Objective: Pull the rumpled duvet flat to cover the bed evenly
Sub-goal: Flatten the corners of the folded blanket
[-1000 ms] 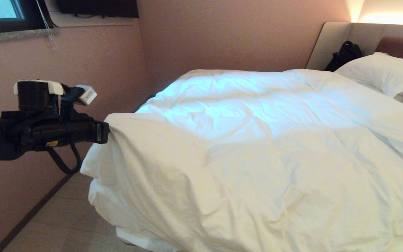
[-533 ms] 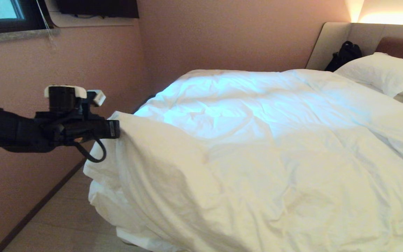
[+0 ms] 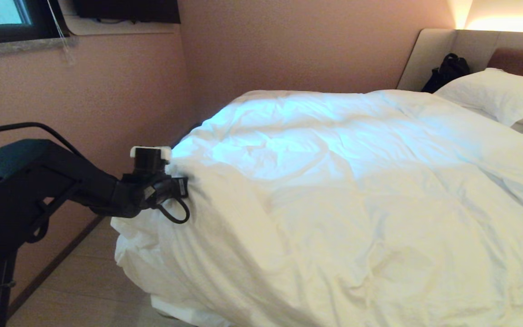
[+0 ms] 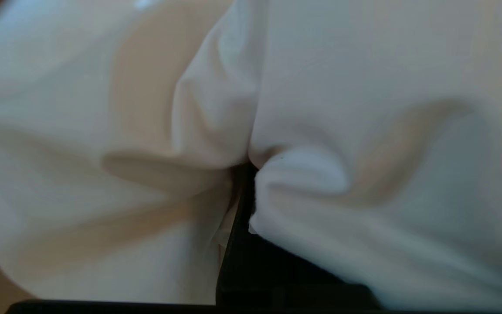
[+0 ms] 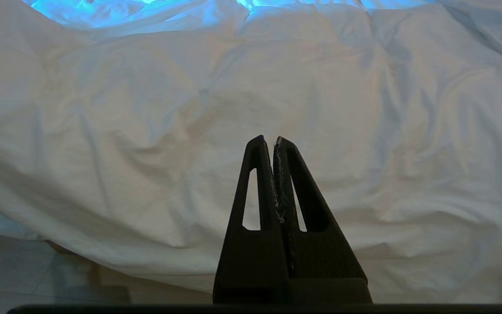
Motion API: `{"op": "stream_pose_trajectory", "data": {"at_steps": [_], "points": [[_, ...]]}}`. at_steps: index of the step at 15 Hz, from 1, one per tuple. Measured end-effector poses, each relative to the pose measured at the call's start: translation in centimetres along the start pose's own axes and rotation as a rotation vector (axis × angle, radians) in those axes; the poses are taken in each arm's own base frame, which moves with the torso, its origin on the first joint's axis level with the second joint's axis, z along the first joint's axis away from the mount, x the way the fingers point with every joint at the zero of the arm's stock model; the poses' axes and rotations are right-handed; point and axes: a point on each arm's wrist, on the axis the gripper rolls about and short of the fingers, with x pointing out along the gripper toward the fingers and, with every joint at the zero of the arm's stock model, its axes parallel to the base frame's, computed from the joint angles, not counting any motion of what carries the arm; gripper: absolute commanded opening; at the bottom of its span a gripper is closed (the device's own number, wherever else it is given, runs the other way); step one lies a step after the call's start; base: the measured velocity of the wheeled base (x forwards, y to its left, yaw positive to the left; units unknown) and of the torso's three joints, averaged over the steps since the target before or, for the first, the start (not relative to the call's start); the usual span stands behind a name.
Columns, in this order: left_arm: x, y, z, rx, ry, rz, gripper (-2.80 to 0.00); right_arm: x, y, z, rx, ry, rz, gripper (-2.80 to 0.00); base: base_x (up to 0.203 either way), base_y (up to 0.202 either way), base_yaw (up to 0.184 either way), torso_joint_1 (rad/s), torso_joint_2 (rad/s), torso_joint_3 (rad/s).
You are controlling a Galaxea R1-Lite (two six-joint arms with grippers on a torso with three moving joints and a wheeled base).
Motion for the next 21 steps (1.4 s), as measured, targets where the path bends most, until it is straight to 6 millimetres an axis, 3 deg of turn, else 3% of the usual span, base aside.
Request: {"op": "stream_pose_trajectory", "data": {"at_steps": [3, 4, 7, 10, 16, 19, 21], "points": [[0.5, -0.1, -0.9, 0.019, 0.025, -0.001, -2.80, 0.0, 0.0, 0.0, 0.000, 0.000, 0.000, -2.80, 0.000, 0.000, 0.000, 0.000, 0.00, 0.000], [0.5, -0.1, -1.0, 0.021, 0.028, 0.000, 0.00, 0.0, 0.0, 0.0, 0.000, 0.000, 0.000, -2.80, 0.000, 0.000, 0.000, 0.000, 0.00, 0.000], [0.1, -0.1, -0.6, 0.019, 0.019, -0.003, 0.00, 0.0, 0.0, 0.0, 0.000, 0.000, 0.000, -2.80, 0.000, 0.000, 0.000, 0.000, 0.00, 0.000], [-1.9, 0.0, 1.0, 0.019, -0.012, -0.009, 0.00, 0.0, 0.0, 0.0, 0.000, 0.000, 0.000, -2.80, 0.000, 0.000, 0.000, 0.000, 0.00, 0.000], [-9.7, 0.8, 5.2, 0.075, -0.142, -0.025, 0.00, 0.0, 0.0, 0.0, 0.000, 0.000, 0.000, -2.80, 0.000, 0.000, 0.000, 0.000, 0.00, 0.000], [-13.5, 0.8, 6.3, 0.133, -0.201, -0.035, 0.00, 0.0, 0.0, 0.0, 0.000, 0.000, 0.000, -2.80, 0.000, 0.000, 0.000, 0.000, 0.00, 0.000], [-15.1, 1.0, 6.1, 0.197, -0.210, -0.036, 0.00, 0.0, 0.0, 0.0, 0.000, 0.000, 0.000, -2.80, 0.000, 0.000, 0.000, 0.000, 0.00, 0.000]]}}
